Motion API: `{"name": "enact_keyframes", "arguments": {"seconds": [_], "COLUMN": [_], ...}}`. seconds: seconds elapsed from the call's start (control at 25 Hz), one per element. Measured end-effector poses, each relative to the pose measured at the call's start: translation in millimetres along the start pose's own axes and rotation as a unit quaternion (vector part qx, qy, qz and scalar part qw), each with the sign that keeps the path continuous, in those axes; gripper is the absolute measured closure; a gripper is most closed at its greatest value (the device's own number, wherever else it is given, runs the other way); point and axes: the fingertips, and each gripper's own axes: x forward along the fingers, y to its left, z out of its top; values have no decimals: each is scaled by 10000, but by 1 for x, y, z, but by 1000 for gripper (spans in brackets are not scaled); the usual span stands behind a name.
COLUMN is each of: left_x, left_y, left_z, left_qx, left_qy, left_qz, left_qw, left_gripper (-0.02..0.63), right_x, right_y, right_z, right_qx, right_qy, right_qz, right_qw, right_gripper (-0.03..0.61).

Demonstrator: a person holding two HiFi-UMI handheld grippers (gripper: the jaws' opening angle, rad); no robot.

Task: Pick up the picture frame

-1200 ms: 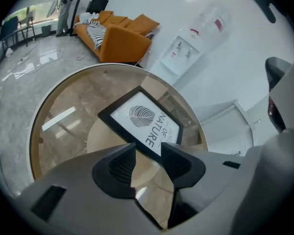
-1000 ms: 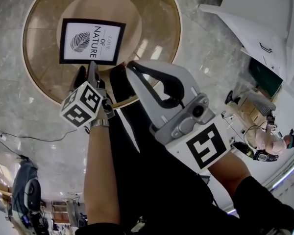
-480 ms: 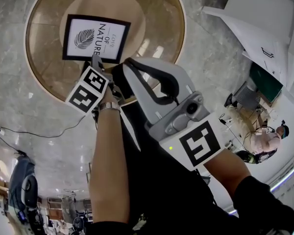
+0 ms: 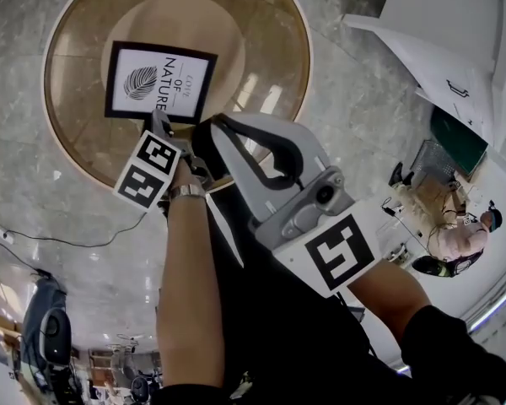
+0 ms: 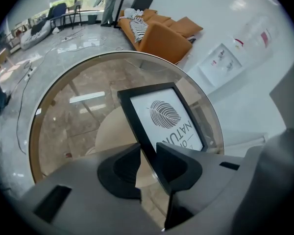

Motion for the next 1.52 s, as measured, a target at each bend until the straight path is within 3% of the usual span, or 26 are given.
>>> {"name": "enact_keyframes", "arguments": {"seconds": [0.12, 0.2, 0.44, 0.64, 0.8, 0.96, 1.08, 1.2, 1.24, 1.28, 1.4, 1.52], "left_x": [-8, -13, -33, -49, -55, -53, -50, -50, -51, -51, -52, -53], "left_y": [-7, -12, -18, -37, -55, -64, -69, -70, -71, -73, -81, -88], "left_z": [3, 2, 12, 22, 25, 28, 32, 33, 33, 33, 31, 28], "left_qx": [683, 1325, 3024, 4331, 5331, 6023, 6333, 6508, 6565, 6627, 6872, 7182], "left_qy": [-6, 2, -158, -315, -433, -460, -506, -526, -536, -550, -607, -666], "left_qz": [-119, -182, -269, -513, -710, -748, -833, -922, -949, -977, -1044, -1126], "left_qw": [9976, 9910, 9527, 8993, 8420, 7934, 7677, 7518, 7464, 7404, 7164, 6834], "left_gripper": [518, 526, 528, 535, 537, 538, 538, 538, 538, 538, 538, 538], "right_x": [-4, -6, 1, 4, 8, 19, 35, 59, 67, 73, 86, 94], "right_y": [-4, -7, -14, -18, -23, -30, -31, -30, -32, -35, -49, -53], "right_z": [-2, -5, -16, -17, -19, -26, -43, -54, -55, -58, -69, -72], "right_qx": [8, 0, -19, -184, -263, -389, -666, -650, -660, -738, -1378, -2455], "right_qy": [16, 33, 127, 203, 255, 426, 876, 1154, 1206, 1278, 1688, 2131], "right_qz": [-41, -68, -115, -42, 77, 212, 561, 1144, 1355, 1560, 2003, 2372], "right_qw": [10000, 10000, 9999, 9996, 9993, 9981, 9924, 9846, 9812, 9767, 9552, 9155], "right_gripper": [580, 580, 580, 580, 580, 580, 578, 577, 531, 444, 398, 393]}}
